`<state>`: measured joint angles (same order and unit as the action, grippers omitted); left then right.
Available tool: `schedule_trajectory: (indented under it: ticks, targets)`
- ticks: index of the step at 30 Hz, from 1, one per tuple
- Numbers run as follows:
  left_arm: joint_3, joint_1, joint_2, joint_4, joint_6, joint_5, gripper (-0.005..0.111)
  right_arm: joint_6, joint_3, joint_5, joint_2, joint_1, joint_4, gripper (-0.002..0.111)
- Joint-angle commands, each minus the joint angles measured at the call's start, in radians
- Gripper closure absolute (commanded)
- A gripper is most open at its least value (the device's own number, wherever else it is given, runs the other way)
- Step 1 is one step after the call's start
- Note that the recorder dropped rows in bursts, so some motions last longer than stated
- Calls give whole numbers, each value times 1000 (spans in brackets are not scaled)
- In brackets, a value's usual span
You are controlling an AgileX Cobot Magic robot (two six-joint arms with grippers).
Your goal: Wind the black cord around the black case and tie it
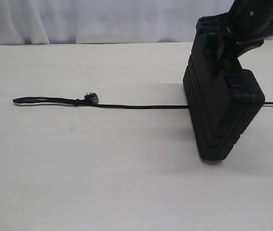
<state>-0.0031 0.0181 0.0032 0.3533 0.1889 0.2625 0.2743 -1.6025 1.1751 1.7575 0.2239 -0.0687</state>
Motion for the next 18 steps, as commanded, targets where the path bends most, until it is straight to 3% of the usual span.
schedule_trajectory:
  ticks: [1, 7, 14, 18]
  targets:
    - [-1, 6, -3, -3, 44, -8, 107, -11, -8, 1, -1, -1, 1, 104]
    - [-164, 6, 89, -61, 44, -147, 107, -11, -8, 1, -1, -1, 1, 104]
    - [-445, 6, 453, -300, 44, -311, 107, -11, -8, 1, -1, -1, 1, 104]
    - [-557, 29, 709, -314, -10, -375, 107, -11, -8, 1, -1, -1, 1, 104]
